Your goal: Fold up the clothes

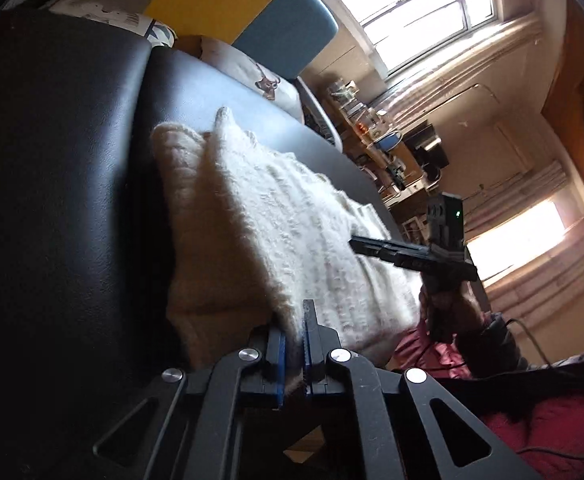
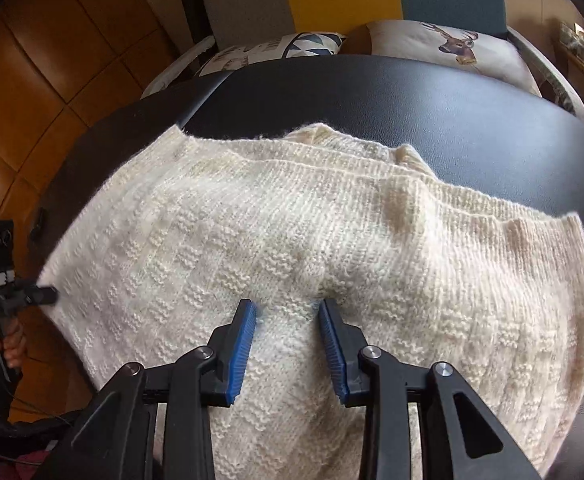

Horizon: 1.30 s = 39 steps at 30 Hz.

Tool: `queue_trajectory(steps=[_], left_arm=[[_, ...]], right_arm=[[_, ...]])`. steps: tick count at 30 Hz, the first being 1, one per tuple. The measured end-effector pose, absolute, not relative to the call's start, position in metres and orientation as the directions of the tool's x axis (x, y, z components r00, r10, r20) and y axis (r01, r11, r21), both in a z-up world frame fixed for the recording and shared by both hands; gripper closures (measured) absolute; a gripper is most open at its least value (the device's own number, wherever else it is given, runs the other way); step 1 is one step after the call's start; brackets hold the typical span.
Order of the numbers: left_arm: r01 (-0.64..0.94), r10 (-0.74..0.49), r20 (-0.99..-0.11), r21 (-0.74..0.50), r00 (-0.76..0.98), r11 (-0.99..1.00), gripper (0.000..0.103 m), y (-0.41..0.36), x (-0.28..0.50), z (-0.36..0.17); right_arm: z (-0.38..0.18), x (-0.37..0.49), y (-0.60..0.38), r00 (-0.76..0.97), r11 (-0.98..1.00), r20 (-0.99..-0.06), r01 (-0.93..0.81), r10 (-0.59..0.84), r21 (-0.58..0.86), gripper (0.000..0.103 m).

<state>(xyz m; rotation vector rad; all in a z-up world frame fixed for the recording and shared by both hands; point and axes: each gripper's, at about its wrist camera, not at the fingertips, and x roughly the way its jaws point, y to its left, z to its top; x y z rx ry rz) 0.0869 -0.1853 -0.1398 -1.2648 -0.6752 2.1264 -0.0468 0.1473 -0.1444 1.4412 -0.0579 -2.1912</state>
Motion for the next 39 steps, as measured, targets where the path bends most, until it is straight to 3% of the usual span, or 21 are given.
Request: queue_trajectory(steps=[1, 2, 7, 9, 11, 13, 16, 20, 27, 28, 29, 32, 39], left_arm=[[-0.165, 0.65, -0.667, -0.64, -0.365, -0.75, 0.097, -0.187, 0.086, -0.154], [-0.127, 0.653, -0.67, -0.657, -0.353, -0.743, 0.097, -0.192, 0.088, -0.165], [-0.117, 0.677, -0.623, -0.697, -0.392, -0.708, 0.095, -0.196, 0.093, -0.151], [-0.107, 0.682, -0.589, -0.718, -0.433, -0.688, 0.088, -0.203, 0.087, -0.142], [-0.087, 0.668, -0.567, -0.728, -0.482, -0.68, 0.059, -0.213, 0.077, -0.136], [-0.066, 0.648, -0.566, -0.725, -0.509, -0.685, 0.046, -0.219, 0.063, -0.135], [-0.03, 0.628, -0.575, -0.725, -0.524, -0.688, 0.045, -0.224, 0.041, -0.138], [-0.02, 0.613, -0.62, -0.695, -0.489, -0.719, 0.033, -0.218, 0.018, -0.148], [-0.062, 0.633, -0.645, -0.678, -0.428, -0.733, 0.036, -0.197, -0.003, -0.157], [-0.059, 0.636, -0.644, -0.681, -0.426, -0.729, 0.052, -0.194, -0.003, -0.158], [-0.056, 0.638, -0.642, -0.685, -0.425, -0.726, 0.081, -0.191, -0.004, -0.159], [-0.023, 0.622, -0.643, -0.687, -0.447, -0.727, 0.085, -0.183, -0.01, -0.157], [0.026, 0.554, -0.671, -0.648, -0.493, -0.761, 0.087, -0.2, -0.018, -0.133]], right_arm=[[-0.147, -0.048, 0.15, -0.305, -0.865, -0.838, 0.382, -0.452, 0.327, 0.069], [-0.148, -0.048, 0.151, -0.307, -0.862, -0.832, 0.378, -0.462, 0.338, 0.07], [-0.15, -0.045, 0.156, -0.328, -0.852, -0.812, 0.388, -0.483, 0.35, 0.07], [-0.15, -0.044, 0.16, -0.337, -0.846, -0.798, 0.387, -0.499, 0.366, 0.07], [-0.151, -0.042, 0.162, -0.345, -0.841, -0.786, 0.386, -0.513, 0.38, 0.07], [-0.151, -0.041, 0.165, -0.352, -0.835, -0.776, 0.392, -0.523, 0.386, 0.069], [-0.151, -0.039, 0.167, -0.36, -0.826, -0.761, 0.402, -0.54, 0.396, 0.069], [-0.152, -0.039, 0.172, -0.358, -0.813, -0.744, 0.4, -0.564, 0.423, 0.069], [-0.153, -0.042, 0.172, -0.346, -0.801, -0.736, 0.404, -0.581, 0.442, 0.069], [-0.153, -0.041, 0.172, -0.347, -0.799, -0.734, 0.408, -0.583, 0.442, 0.069], [-0.153, -0.041, 0.172, -0.348, -0.797, -0.733, 0.411, -0.585, 0.442, 0.069], [-0.146, -0.039, 0.173, -0.333, -0.798, -0.747, 0.432, -0.575, 0.421, 0.069], [-0.11, -0.037, 0.205, -0.284, -0.799, -0.864, 0.567, -0.416, 0.199, 0.069]])
